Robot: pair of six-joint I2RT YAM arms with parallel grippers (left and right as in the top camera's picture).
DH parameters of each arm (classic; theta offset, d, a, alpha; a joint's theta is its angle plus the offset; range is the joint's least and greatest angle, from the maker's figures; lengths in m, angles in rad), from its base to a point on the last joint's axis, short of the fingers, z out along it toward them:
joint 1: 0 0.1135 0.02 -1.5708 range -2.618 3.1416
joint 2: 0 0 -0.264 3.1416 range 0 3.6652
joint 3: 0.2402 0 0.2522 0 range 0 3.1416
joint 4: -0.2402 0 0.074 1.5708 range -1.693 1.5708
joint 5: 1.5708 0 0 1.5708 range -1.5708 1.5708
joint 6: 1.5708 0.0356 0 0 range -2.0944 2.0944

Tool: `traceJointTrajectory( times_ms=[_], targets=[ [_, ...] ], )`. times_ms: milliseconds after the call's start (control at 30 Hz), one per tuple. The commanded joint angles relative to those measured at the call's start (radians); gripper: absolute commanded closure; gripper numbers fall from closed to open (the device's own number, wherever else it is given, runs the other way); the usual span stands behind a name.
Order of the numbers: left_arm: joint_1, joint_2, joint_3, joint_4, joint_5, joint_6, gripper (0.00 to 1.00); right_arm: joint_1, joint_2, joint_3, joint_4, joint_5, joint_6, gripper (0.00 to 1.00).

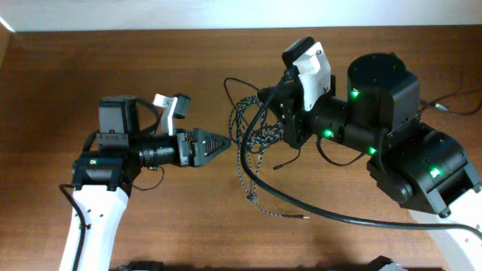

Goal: Untangle cables

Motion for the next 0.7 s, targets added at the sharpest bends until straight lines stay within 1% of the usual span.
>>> traceJointTrajectory(
  times_ms=[0, 33, 67, 100, 133, 200, 233, 267, 300, 333, 367, 400, 433, 500, 533, 567, 633, 667],
  targets=[
    [-0.038, -0.003, -0.005, 0.042, -0.159, -0.220, 0.05, 0.000, -0.002, 0.004, 0.009, -0.062, 0.007, 0.96],
    [-0.064, -0.003, -0.006, 0.101, -0.225, -0.229, 0.06, 0.000, -0.002, 0.004, 0.010, -0.126, 0.007, 0.96],
    [-0.088, -0.002, -0.007, 0.103, -0.317, -0.229, 0.17, 0.000, -0.002, 0.004, 0.010, -0.145, 0.008, 0.96],
    [-0.121, 0.002, -0.016, 0.111, -0.365, -0.229, 0.36, 0.000, -0.002, 0.004, 0.010, -0.149, 0.008, 0.96],
    [-0.155, 0.011, -0.029, 0.138, -0.364, -0.229, 0.37, 0.000, -0.002, 0.004, 0.011, -0.162, 0.015, 0.96],
    [-0.212, 0.050, -0.048, 0.188, -0.375, -0.221, 0.33, 0.000, -0.002, 0.004, 0.017, -0.219, 0.015, 0.96],
    [-0.230, 0.096, -0.049, 0.188, -0.402, -0.221, 0.46, 0.000, -0.002, 0.005, 0.018, -0.266, 0.015, 0.96],
    [-0.230, 0.135, -0.049, 0.188, -0.402, -0.221, 0.74, 0.000, -0.003, 0.005, 0.018, -0.278, 0.015, 0.96],
    [-0.230, 0.168, -0.049, 0.188, -0.402, -0.221, 0.88, 0.000, -0.003, 0.005, 0.018, -0.278, 0.014, 0.96],
    [-0.230, 0.202, -0.049, 0.187, -0.420, -0.220, 1.00, 0.000, -0.002, 0.005, 0.016, -0.274, 0.014, 0.96],
    [-0.230, 0.232, -0.049, 0.187, -0.474, -0.181, 1.00, -0.001, -0.002, 0.004, 0.016, -0.262, 0.013, 0.96],
    [-0.230, 0.254, -0.049, 0.167, -0.591, -0.150, 1.00, -0.002, -0.002, 0.004, 0.006, -0.201, 0.011, 0.96],
    [-0.227, 0.259, -0.049, 0.114, -0.704, -0.150, 1.00, -0.002, -0.002, 0.005, -0.017, -0.056, 0.006, 0.96],
    [-0.206, 0.259, -0.049, 0.034, -0.809, -0.150, 1.00, -0.001, -0.001, 0.004, -0.050, 0.175, 0.006, 0.96],
    [-0.192, 0.259, -0.049, 0.006, -0.860, -0.150, 1.00, -0.002, 0.002, 0.004, -0.076, 0.338, 0.006, 0.96],
    [-0.181, 0.259, -0.049, -0.022, -0.910, -0.150, 1.00, -0.002, 0.003, 0.004, -0.124, 0.570, 0.007, 0.96],
    [-0.159, 0.259, -0.049, -0.062, -0.983, -0.150, 1.00, -0.002, 0.003, 0.004, -0.203, 0.855, 0.007, 0.96],
    [-0.145, 0.259, -0.049, -0.085, -1.045, -0.150, 1.00, -0.002, 0.004, 0.004, -0.244, 0.980, 0.009, 0.95]
  ],
)
